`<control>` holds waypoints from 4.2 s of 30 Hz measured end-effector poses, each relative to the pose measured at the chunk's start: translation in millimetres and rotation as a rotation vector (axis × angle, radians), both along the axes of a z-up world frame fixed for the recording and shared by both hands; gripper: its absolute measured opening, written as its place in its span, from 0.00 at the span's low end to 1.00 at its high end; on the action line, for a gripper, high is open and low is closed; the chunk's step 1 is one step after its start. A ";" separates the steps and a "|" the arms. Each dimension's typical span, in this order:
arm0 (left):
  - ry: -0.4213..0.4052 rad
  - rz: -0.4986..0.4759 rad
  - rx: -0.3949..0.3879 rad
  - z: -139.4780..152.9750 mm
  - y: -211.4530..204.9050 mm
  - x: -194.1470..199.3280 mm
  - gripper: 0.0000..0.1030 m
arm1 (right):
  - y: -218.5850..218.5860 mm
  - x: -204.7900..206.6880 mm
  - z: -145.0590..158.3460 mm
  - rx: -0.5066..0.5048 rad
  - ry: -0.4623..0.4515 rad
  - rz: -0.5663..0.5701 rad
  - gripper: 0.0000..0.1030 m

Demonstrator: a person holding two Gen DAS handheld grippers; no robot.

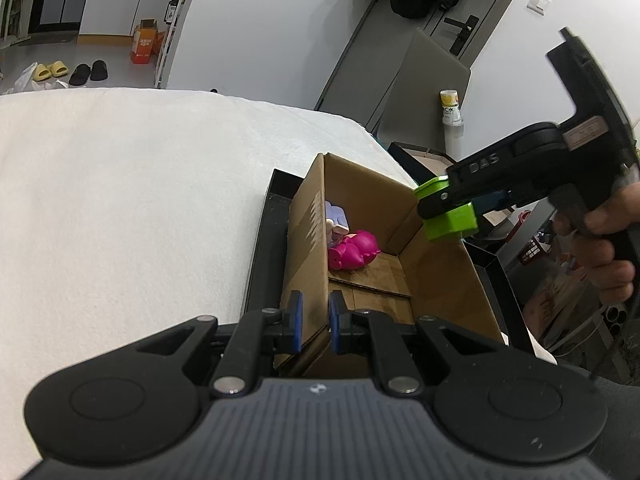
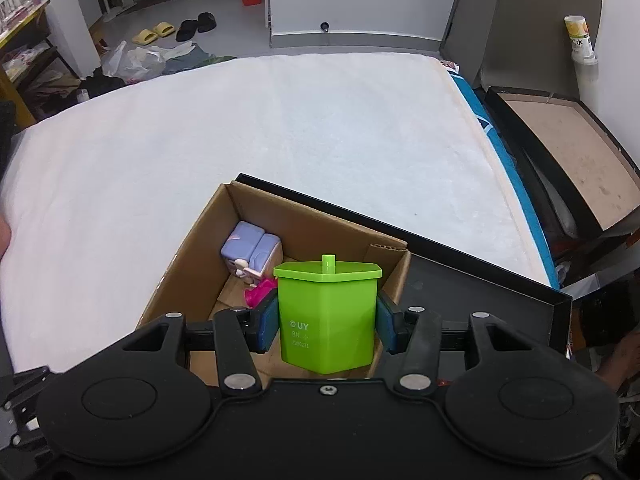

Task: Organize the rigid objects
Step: 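Lift the green cup with the right gripper and carry it over the box, then open the right gripper to drop the green cup into the box, then move the right gripper back to the blue-red figure with glass jar, then close the right gripper on the blue-red figure and glass jar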

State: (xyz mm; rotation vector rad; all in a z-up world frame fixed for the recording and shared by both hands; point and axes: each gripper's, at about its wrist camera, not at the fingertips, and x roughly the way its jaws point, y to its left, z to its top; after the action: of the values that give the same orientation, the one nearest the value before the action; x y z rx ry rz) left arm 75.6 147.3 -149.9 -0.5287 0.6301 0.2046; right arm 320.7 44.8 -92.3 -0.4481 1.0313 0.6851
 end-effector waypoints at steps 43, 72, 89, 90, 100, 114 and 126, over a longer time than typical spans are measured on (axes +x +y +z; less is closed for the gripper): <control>0.003 -0.005 0.014 0.7 -3.2 1.8 0.12 | -63.0 2.9 28.3 -0.011 -0.092 -0.086 0.74; 0.006 -0.003 0.022 -0.7 -2.7 0.0 0.12 | -189.3 7.3 -2.5 -0.019 0.002 -0.318 0.84; 0.004 -0.001 0.016 -0.4 -2.0 -0.3 0.12 | -191.4 2.4 -36.2 0.017 0.117 -0.324 1.00; 0.003 -0.001 0.015 -0.3 -2.1 -0.3 0.12 | -190.7 2.4 -41.0 0.017 0.130 -0.326 1.00; 0.003 -0.002 0.018 0.4 -2.3 -0.2 0.12 | -190.8 4.5 -85.5 0.037 0.232 -0.376 1.00; 0.004 -0.002 0.020 0.2 -2.3 0.2 0.12 | -185.7 15.5 -121.7 0.030 0.283 -0.395 1.00; 0.004 -0.005 0.021 -0.4 -2.2 0.7 0.12 | -169.3 15.3 -128.2 -0.009 0.278 -0.346 0.95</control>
State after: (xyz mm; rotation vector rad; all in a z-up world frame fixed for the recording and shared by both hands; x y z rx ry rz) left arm 76.3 145.2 -150.3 -0.5065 0.6321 0.2076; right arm 336.0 -124.5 -220.4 -0.1751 1.3367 0.4386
